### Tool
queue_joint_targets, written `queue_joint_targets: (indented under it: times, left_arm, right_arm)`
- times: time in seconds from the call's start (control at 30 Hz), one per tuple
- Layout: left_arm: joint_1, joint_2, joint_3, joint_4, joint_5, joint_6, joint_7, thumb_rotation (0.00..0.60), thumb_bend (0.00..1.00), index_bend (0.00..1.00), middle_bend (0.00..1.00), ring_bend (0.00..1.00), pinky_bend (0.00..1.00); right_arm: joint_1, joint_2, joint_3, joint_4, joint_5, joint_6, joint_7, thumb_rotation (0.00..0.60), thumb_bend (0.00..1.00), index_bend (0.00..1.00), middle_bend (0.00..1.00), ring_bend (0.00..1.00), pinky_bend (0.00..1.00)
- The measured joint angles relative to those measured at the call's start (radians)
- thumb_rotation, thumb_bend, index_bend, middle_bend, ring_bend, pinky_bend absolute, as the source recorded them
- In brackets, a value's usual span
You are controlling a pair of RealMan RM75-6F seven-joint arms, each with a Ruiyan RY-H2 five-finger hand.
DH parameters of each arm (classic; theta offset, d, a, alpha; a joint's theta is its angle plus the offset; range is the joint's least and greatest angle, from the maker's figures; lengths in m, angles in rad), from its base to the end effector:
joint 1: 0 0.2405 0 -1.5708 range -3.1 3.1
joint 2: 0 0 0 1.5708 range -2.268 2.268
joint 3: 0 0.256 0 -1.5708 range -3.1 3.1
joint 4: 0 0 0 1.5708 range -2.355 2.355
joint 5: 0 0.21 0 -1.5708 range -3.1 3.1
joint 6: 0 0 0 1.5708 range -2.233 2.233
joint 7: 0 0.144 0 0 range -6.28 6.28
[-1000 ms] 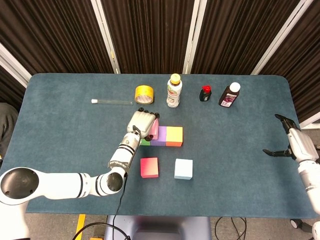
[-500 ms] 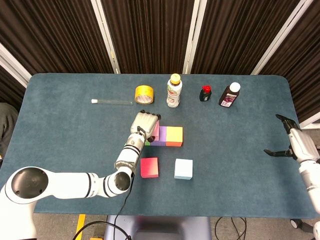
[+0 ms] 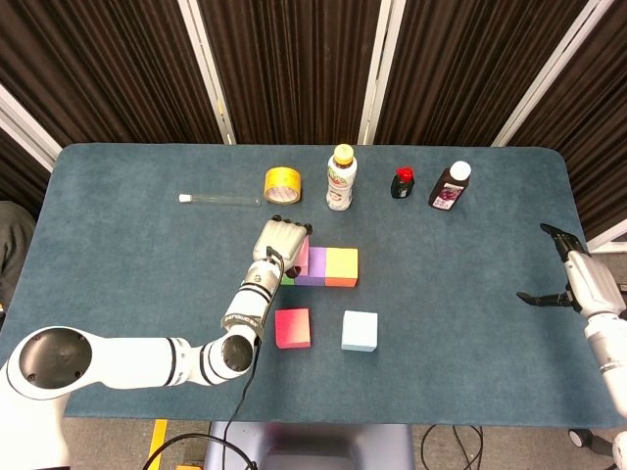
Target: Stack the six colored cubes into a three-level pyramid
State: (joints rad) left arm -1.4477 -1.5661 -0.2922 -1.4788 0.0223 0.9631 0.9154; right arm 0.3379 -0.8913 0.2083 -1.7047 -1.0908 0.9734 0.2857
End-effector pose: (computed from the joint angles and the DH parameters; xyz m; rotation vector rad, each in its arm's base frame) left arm 0.0333 0.4090 -0.0251 -1.8925 -0.9446 -0.6378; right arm -0.3034 -0.2810 0.2031 1.2228 -1.3410 0.9042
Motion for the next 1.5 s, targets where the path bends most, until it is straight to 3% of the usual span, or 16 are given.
queue_joint_targets:
  times: [0.43,1.0,1.2,1.5]
  left_arm:
    - [-0.002,-0.010,0.001,0.007,-0.005,-0.009,0.004,0.600,0.31,0.21,0.32,0.22,0.17]
    - [-0.001,-0.015,0.003,-0.007,-0.001,0.011,0.011,0.600,0.31,0.11,0.14,0.14,0.18]
    - [-0.003,-0.007,-0.003,-0.030,-0.023,0.009,0.019,0.600,0.32,0.00,0.00,0.00,0.17]
    - [0.027,0.050,-0.026,-0.120,0.023,0.024,-0.035,0.600,0.32,0.00,0.00,0.00,0.10]
  right_arm:
    - [-0.001,-0.001,0.002,0.004,0.006,-0.002,0.000,0.600,0.20,0.14,0.17,0.10,0.25]
    - [-0.003,-0.004,0.006,0.008,0.009,-0.002,0.007,0.600,0.20,0.12,0.17,0.10,0.23]
    - [-0.002,-0.005,0.006,0.011,0.008,-0.006,0.010,0.600,0.20,0.11,0.17,0.10,0.21]
    - [-0.010,-0.007,0.001,0.013,-0.021,0.004,0.020,0.600,0.20,0.11,0.17,0.10,0.22]
